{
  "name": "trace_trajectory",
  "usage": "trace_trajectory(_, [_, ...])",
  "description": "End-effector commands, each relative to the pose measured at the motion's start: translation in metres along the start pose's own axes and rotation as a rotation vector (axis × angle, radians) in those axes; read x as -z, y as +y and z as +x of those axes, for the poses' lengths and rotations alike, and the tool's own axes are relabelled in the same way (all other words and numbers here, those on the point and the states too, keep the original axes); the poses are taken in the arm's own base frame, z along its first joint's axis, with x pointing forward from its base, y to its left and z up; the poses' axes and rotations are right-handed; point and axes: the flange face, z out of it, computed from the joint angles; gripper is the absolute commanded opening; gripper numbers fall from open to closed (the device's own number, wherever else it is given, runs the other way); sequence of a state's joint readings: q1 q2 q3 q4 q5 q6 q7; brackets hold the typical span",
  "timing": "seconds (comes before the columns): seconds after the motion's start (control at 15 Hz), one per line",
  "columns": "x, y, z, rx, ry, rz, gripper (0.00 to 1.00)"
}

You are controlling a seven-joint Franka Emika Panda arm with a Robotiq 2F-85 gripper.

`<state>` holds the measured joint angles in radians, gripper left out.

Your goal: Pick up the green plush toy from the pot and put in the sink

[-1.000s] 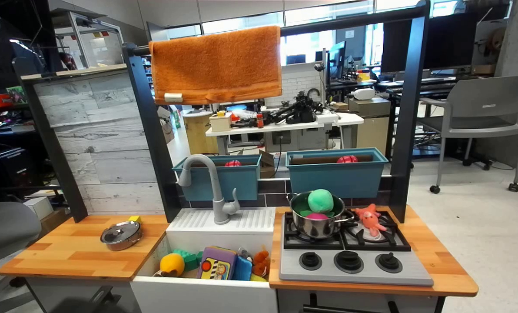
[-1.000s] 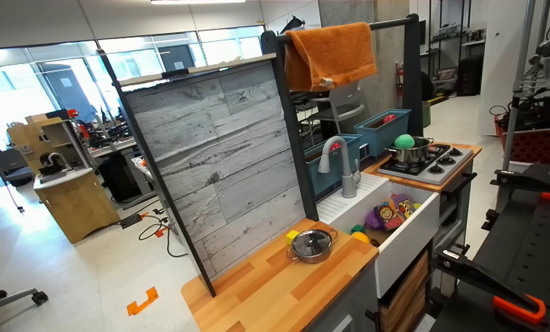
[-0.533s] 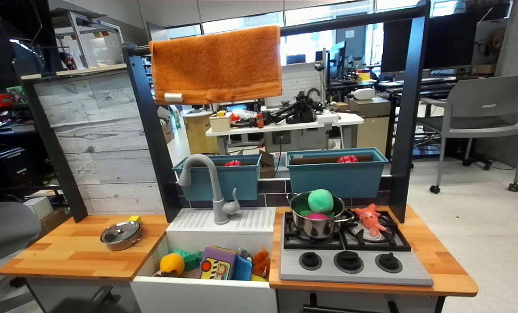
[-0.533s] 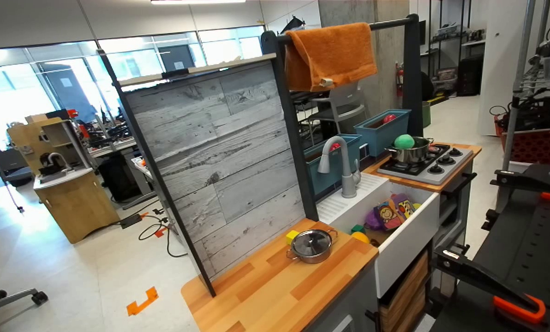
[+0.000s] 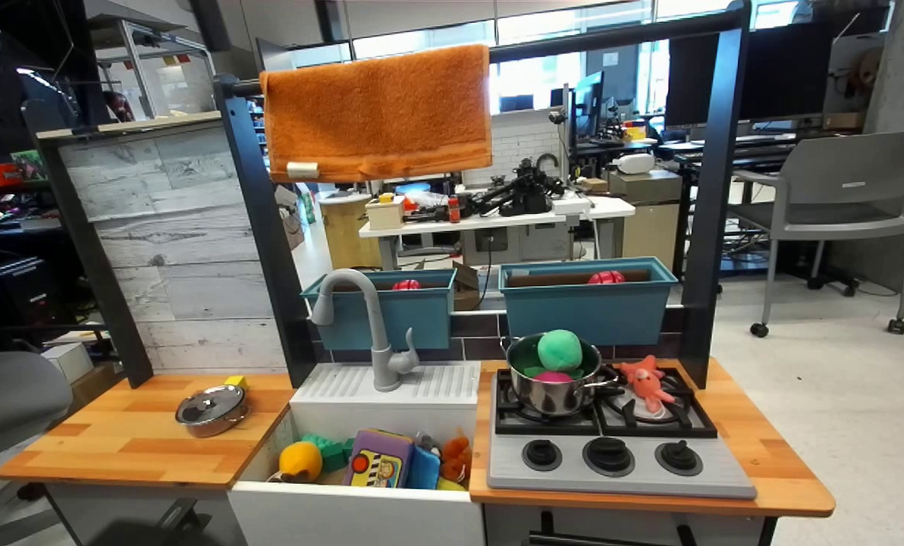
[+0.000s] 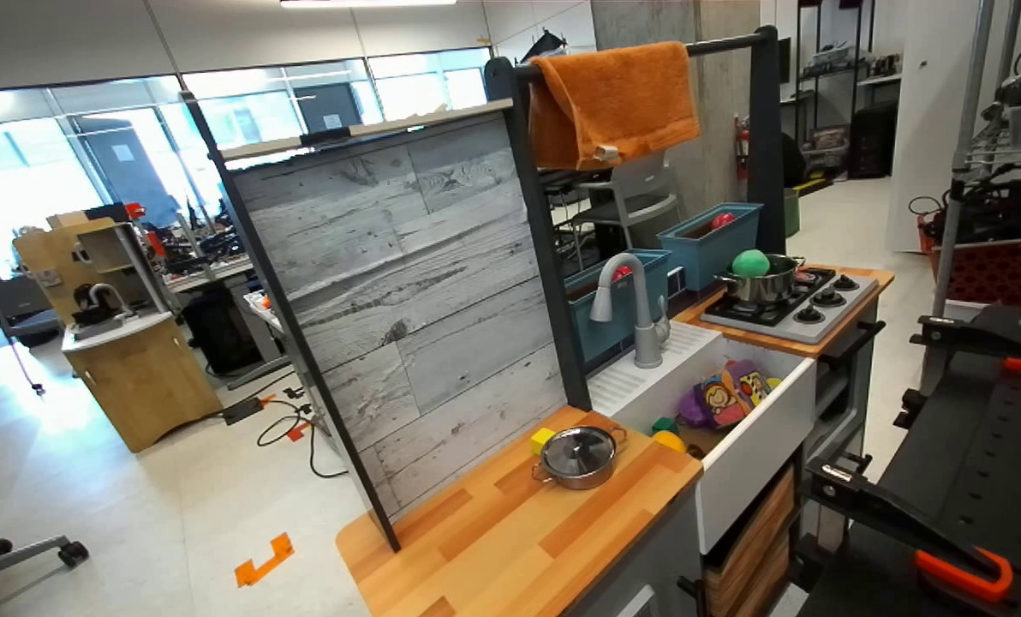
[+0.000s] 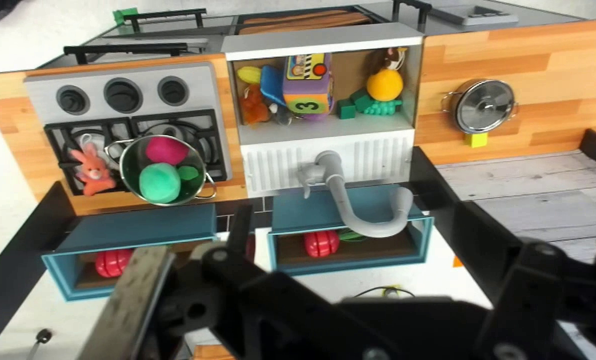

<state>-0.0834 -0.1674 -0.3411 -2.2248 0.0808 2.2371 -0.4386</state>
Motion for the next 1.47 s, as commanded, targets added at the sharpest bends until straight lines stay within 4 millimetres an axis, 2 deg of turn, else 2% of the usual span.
trace_trajectory(0.0, [-0.021, 0.041, 0.049, -0.087, -0.023, -0.051, 1.0])
trace_trajectory(0.27, [-0.049, 0.08, 0.086, -0.174, -0.047, -0.117, 1.0])
trace_trajectory(0.53, [-0.098, 0.118, 0.117, -0.22, -0.078, -0.146, 1.0])
trace_trajectory(0.8, [-0.149, 0.148, 0.141, -0.213, -0.094, -0.145, 1.0])
trace_trajectory(1.0, [-0.196, 0.168, 0.151, -0.193, -0.103, -0.126, 1.0])
trace_trajectory(1.2, [-0.225, 0.184, 0.156, -0.186, -0.123, -0.152, 1.0])
trace_trajectory(1.4, [-0.244, 0.201, 0.159, -0.188, -0.155, -0.169, 1.0])
